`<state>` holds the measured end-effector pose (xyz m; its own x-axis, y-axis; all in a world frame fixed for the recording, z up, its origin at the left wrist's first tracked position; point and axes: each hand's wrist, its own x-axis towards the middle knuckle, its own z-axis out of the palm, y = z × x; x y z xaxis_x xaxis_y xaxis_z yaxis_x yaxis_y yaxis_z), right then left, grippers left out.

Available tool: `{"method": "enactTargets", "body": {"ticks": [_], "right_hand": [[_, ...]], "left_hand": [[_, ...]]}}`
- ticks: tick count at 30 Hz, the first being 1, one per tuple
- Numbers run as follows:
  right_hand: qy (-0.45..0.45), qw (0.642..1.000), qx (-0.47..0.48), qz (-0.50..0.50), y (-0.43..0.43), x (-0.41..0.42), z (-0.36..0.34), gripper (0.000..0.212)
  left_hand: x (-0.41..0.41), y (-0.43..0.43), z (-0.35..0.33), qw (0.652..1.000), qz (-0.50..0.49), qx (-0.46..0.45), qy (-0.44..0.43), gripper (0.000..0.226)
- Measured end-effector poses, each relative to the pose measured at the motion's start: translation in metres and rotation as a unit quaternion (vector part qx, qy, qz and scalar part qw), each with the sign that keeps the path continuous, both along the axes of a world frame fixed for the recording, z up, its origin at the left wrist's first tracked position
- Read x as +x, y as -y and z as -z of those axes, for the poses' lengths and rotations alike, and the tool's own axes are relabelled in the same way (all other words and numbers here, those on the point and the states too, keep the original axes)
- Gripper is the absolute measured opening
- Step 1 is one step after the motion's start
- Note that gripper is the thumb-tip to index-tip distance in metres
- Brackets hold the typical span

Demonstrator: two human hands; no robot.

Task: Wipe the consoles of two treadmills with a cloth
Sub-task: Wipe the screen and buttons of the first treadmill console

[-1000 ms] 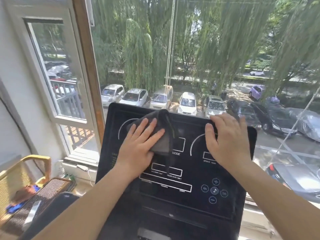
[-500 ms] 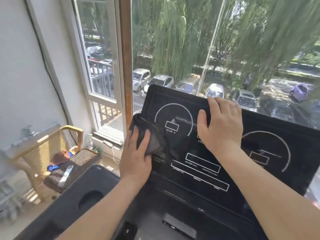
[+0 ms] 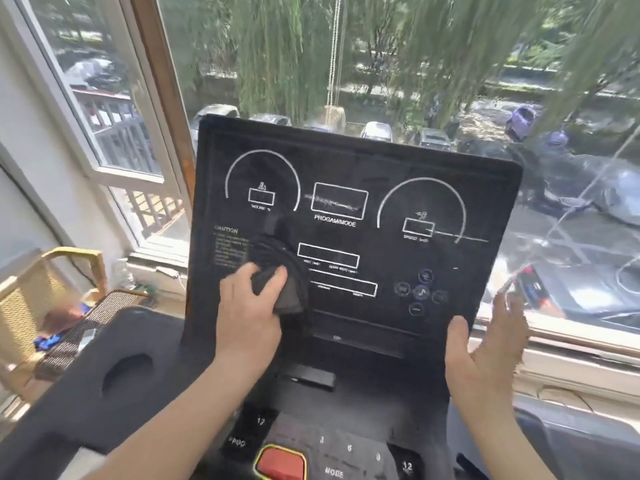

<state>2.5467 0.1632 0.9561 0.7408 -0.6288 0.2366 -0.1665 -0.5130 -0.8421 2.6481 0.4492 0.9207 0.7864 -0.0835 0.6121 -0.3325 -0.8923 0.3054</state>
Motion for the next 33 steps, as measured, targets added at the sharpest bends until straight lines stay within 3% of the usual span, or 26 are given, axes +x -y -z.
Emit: {"method": "enactTargets", "body": {"ticks": [2, 4, 7, 11, 16, 20, 22, 24, 28, 31, 33], "right_hand": [[-0.042, 0.995, 0.092, -0.015, 0.007, -0.012, 0.016, 0.086], [-0.072, 0.979, 0.184, -0.040, 0.010, -0.015, 0.028, 0.069], [-0.099, 0.979, 0.168, -0.058, 0.013, -0.015, 0.044, 0.051], [-0.145, 0.957, 0.241, -0.064, 0.024, -0.016, 0.054, 0.064], [-0.180, 0.923, 0.332, -0.080, 0.036, -0.017, 0.066, 0.076], [-0.194, 0.914, 0.344, -0.095, 0.047, -0.012, 0.075, 0.092], [-0.176, 0.918, 0.344, -0.091, 0.045, -0.011, 0.073, 0.075], [-0.172, 0.918, 0.346, -0.094, 0.044, -0.013, 0.071, 0.067], [-0.176, 0.919, 0.334, -0.110, 0.050, -0.018, 0.073, 0.077], [-0.179, 0.919, 0.326, -0.130, 0.056, -0.017, 0.074, 0.076], [-0.184, 0.918, 0.323, -0.139, 0.058, -0.016, 0.073, 0.081]], "left_hand": [[-0.023, 0.034, 0.017, 0.994, 0.098, 0.041, 0.017, 0.060], [-0.047, 0.062, 0.030, 0.975, 0.197, 0.102, 0.016, 0.051], [-0.051, 0.069, 0.020, 0.949, 0.277, 0.150, -0.002, 0.052], [-0.033, 0.013, 0.000, 0.949, 0.255, 0.176, -0.057, 0.054], [-0.045, -0.008, 0.003, 0.977, 0.153, 0.094, -0.113, 0.055], [-0.064, 0.076, 0.008, 0.955, 0.254, 0.102, -0.115, 0.056], [-0.070, 0.113, 0.011, 0.943, 0.297, 0.097, -0.117, 0.060], [-0.072, 0.127, 0.013, 0.936, 0.319, 0.110, -0.097, 0.060], [-0.059, 0.091, 0.019, 0.938, 0.292, 0.187, -0.026, 0.048], [-0.031, 0.071, 0.008, 0.927, 0.273, 0.257, 0.028, 0.058], [-0.010, 0.086, -0.017, 0.933, 0.253, 0.245, 0.072, 0.066]]}}
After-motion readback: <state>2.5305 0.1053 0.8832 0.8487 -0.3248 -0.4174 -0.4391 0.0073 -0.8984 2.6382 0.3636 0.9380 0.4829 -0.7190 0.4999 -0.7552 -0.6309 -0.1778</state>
